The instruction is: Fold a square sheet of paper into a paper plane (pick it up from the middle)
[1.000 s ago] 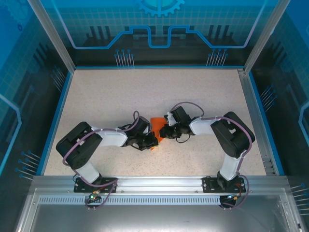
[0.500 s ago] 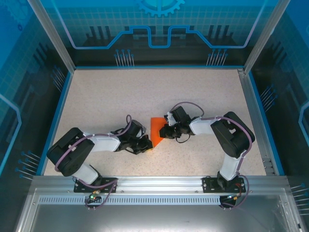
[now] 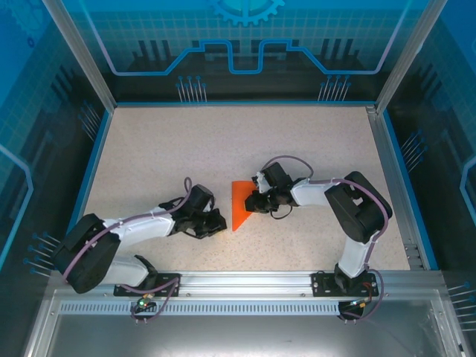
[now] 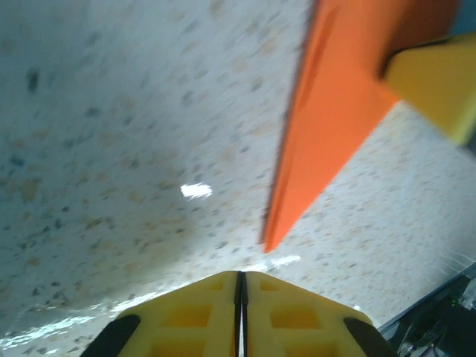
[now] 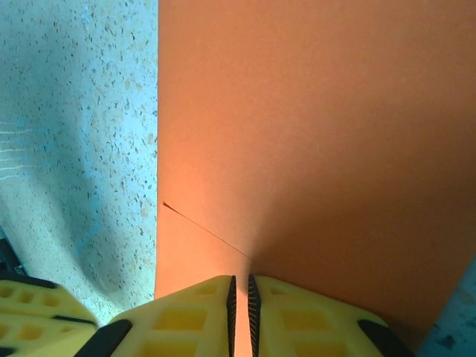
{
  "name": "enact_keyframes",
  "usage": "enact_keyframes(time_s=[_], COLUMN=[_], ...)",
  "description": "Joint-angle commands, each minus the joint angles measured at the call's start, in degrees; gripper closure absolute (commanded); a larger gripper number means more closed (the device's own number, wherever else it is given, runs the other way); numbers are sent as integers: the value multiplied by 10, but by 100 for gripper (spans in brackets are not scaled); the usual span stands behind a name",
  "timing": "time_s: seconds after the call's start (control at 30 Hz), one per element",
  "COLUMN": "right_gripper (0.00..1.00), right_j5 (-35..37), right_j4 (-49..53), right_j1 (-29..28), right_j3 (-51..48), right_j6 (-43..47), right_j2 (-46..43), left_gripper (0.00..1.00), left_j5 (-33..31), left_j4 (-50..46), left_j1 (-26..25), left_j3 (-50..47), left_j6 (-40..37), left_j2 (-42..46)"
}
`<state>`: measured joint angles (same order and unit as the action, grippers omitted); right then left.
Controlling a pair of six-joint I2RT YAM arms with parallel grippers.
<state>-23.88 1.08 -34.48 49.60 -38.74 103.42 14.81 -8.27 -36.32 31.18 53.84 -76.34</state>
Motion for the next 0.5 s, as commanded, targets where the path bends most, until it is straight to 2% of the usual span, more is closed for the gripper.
enact_keyframes(time_s=[0.0, 0.23, 0.47], right_gripper=[81, 75, 63], right_j5=[27, 57, 31], right_j4=[60, 91, 60], right_j1=[-2, 29, 48], right_j3=[25, 11, -33], right_j6=[18, 22, 8], right_j2=[-38, -101, -95], left_gripper=[87, 86, 90], left_j5=[-37, 9, -11], left_j4=[-28, 10, 9], left_j1=[4, -2, -7], left_j3=[44, 101, 133], left_j6=[-28, -67, -76], left_j2=[14, -61, -130])
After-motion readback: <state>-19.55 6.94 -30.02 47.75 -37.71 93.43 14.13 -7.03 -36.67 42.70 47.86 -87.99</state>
